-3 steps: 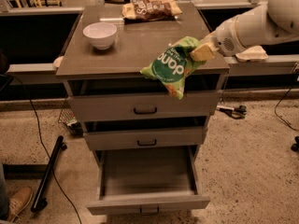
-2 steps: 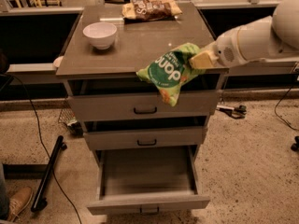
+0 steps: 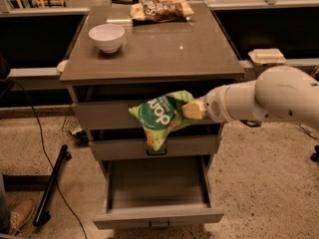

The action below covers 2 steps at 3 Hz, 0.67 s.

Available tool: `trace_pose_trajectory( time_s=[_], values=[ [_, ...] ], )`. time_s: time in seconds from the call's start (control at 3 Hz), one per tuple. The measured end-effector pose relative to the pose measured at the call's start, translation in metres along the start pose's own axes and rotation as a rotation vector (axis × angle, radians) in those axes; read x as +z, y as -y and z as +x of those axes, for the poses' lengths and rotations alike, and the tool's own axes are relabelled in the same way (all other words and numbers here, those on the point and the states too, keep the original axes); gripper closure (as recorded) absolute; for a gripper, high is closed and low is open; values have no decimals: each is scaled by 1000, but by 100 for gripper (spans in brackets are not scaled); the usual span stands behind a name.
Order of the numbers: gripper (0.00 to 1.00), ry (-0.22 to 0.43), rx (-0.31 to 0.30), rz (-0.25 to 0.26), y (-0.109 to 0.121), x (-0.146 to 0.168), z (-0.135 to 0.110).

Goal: Place green rice chip bag into bottom drawer

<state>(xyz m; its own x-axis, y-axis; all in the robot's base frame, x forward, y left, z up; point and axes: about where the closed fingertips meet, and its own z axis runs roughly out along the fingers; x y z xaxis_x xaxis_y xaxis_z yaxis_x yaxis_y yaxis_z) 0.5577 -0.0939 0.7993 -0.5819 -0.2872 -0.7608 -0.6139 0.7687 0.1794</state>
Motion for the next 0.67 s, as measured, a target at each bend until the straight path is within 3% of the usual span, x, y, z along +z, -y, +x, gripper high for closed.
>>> trace_pose_trajectory(
  time_s=[0.33,0.67],
  values=[
    [100,2,-1,0,0,-1,-2],
    [100,6,-45,-39,-1,11,10]
  ],
)
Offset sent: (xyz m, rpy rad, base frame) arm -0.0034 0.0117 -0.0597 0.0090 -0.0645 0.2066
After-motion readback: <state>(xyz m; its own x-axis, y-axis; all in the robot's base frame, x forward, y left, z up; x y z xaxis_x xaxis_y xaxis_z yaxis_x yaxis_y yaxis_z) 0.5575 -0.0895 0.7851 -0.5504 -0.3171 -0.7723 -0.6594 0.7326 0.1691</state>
